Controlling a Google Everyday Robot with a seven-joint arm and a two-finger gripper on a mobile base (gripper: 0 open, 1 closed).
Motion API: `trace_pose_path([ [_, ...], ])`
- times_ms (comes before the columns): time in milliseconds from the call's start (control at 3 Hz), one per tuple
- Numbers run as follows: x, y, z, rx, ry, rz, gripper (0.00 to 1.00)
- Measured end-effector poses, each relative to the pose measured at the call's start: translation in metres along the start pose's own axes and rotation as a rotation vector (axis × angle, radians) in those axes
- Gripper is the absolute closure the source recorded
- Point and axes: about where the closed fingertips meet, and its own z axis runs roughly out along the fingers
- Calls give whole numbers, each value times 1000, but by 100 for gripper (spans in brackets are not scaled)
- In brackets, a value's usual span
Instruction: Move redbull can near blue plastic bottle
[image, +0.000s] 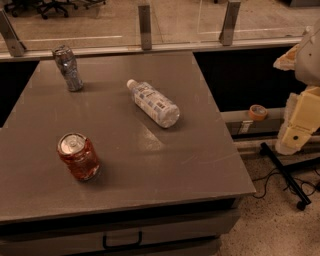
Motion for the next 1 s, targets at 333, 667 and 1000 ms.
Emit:
trace_pose_path([
  [333,-1,-1,-1,4,-4,0,0],
  [667,-21,-11,4,-21,-108,1,0],
  [1000,-74,-38,16,-86,-336,-19,0],
])
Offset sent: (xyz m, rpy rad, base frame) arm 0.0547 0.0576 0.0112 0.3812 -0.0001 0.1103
